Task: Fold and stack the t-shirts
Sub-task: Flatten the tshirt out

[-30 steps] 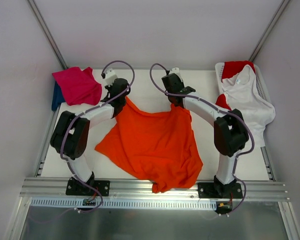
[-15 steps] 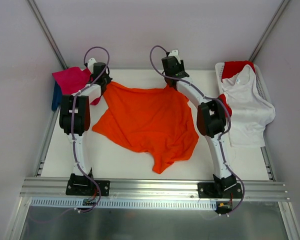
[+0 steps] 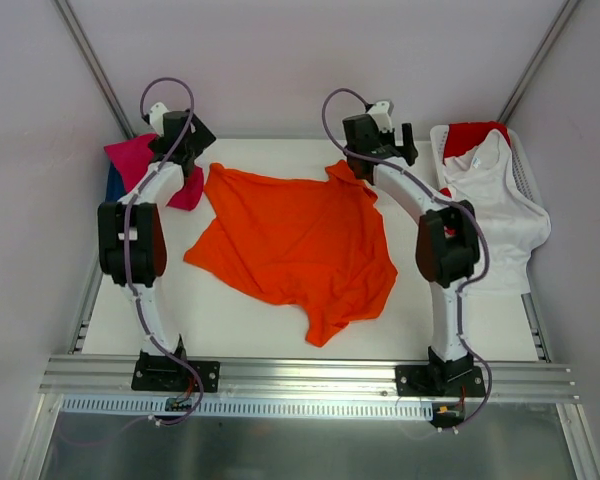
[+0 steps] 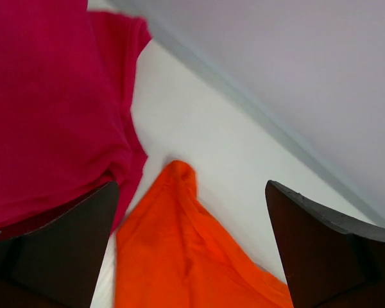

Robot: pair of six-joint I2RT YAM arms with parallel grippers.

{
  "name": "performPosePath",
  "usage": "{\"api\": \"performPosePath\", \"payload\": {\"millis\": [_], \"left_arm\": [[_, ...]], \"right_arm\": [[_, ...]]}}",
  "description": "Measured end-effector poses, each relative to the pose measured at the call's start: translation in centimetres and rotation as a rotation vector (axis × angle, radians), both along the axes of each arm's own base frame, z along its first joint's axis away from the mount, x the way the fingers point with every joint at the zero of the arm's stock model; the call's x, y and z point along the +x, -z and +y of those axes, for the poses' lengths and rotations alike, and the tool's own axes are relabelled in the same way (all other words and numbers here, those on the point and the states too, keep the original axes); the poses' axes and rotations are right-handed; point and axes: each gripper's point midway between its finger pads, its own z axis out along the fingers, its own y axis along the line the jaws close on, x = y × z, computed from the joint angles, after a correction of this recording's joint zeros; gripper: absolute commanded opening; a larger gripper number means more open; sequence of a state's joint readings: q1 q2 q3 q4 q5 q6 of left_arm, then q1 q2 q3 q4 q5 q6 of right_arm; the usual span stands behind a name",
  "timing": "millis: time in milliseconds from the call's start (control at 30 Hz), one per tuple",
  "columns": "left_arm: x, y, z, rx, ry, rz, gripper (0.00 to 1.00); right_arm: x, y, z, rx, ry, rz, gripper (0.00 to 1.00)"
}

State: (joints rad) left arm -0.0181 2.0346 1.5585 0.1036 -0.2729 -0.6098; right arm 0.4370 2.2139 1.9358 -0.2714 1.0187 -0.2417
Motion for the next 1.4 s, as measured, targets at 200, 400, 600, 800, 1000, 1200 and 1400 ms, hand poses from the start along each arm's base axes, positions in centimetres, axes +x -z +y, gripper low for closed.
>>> {"api": "performPosePath", "payload": {"millis": [200,400,600,800,1000,1200,1400], "left_arm": [[-8.7,-14.3,-5.6,0.013,0.053,-0.226,0.99],[-18.9,-13.2,-13.1,-0.092,0.24,-0.229,0.98],[-27.0,4.3,-10.6,-0.109,0.182,0.211,0.97],[-32.3,7.3,-8.7,-0.213,0.066,0.248,0.97],[-32.2,6.2,-7.6,-0.277,-0.047,0.166,0.98],[-32.1,8.1,-5.7,-0.272,-0.197,0.196,0.98],[-32.1,11.0,-4.3,-0.251,-0.304,0.285,0.92]], "right_arm": [[-8.0,-6.7,-1.1,0.13,-0.008,-0.105,0.99],[-14.5,-5.0,0.2,0.373,-0.133,-0.066,1.0],[-20.0,5.6,1.6,0.538,-0.194,0.215,0.97],[-23.5,8.7,4.1,0.663,-0.254,0.326,0.97],[-23.7,7.6,5.3,0.706,-0.295,0.303,0.97],[-24.0,6.8,5.2,0.716,-0.304,0.283,0.97],[-24.6,6.5,4.6,0.71,-0.301,0.279,0.97]]}}
